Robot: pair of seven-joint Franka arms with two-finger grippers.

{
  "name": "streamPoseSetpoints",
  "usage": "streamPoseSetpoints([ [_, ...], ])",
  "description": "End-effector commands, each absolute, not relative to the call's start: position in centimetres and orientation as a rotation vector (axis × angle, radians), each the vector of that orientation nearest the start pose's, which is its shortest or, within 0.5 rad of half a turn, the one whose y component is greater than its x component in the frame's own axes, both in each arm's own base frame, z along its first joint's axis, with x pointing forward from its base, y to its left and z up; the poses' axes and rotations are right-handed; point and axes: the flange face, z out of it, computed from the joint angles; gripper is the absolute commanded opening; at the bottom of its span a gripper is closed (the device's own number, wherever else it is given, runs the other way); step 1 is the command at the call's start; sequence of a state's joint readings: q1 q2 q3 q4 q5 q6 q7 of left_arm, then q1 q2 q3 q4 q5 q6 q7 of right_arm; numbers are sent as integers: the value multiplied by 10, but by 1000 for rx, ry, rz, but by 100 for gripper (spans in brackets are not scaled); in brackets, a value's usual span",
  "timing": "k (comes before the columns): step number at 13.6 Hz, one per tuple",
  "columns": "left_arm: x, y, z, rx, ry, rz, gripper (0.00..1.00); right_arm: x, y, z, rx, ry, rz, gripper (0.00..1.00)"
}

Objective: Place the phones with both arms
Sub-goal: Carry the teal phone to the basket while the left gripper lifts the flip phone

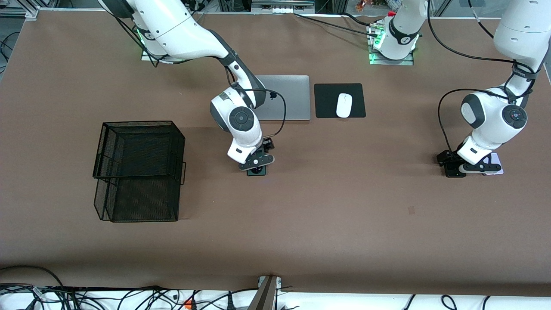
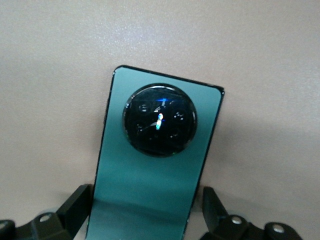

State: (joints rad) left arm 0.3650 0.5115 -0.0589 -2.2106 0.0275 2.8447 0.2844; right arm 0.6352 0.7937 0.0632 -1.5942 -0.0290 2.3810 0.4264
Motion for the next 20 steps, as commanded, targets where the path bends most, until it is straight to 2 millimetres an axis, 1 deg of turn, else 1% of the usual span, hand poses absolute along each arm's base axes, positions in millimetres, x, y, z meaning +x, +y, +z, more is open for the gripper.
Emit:
streamPoseSetpoints([
  [1,542,168,149,-3152,-9,-229,100,535,436,161,-3108,-446,-9,77],
  [2,542,168,148,-3152,-4,-229,89,535,436,161,-3107,-447,-9,56],
  [3,543,167,148,-3152,1,-226,70,535,435,161,-3108,-444,-9,44],
  [4,543,167,149,-3151,1,-228,58,537,433,161,-3110,-438,-10,34],
  [5,545,168,150,-3150,1,-233,46,538,432,163,-3109,-435,-14,23],
  [6,546,168,151,-3149,0,-235,36,541,431,166,-3108,-425,-23,15],
  [7,547,168,151,-3149,-2,-235,28,550,423,174,-3116,-406,-44,8],
  [8,553,168,157,-3146,-5,-246,21,562,415,197,-3116,-374,-93,4],
  [10,565,169,167,-3161,3,-191,15,586,390,239,-3132,-255,-181,4],
  [13,583,173,191,-3180,12,-105,12,612,356,295,-3133,-164,-297,4],
  [14,589,170,197,-3184,21,-96,12,620,343,309,-3137,-139,-330,3],
  [15,594,167,201,-3187,24,-98,12,624,330,322,-3151,-120,-331,0],
  [16,599,165,205,-3187,25,-108,11,625,320,334,-3167,-99,-307,0],
  [17,604,158,207,-3189,30,-113,10,626,311,343,-3180,-74,-287,0],
  [18,610,148,209,-3193,24,-126,9,627,300,357,-3190,-58,-274,0],
  [19,618,127,211,-3196,4,-135,7,626,295,364,-3197,-53,-255,0],
  [20,626,99,210,-3200,-44,-134,5,630,281,376,-3206,-48,-262,0],
])
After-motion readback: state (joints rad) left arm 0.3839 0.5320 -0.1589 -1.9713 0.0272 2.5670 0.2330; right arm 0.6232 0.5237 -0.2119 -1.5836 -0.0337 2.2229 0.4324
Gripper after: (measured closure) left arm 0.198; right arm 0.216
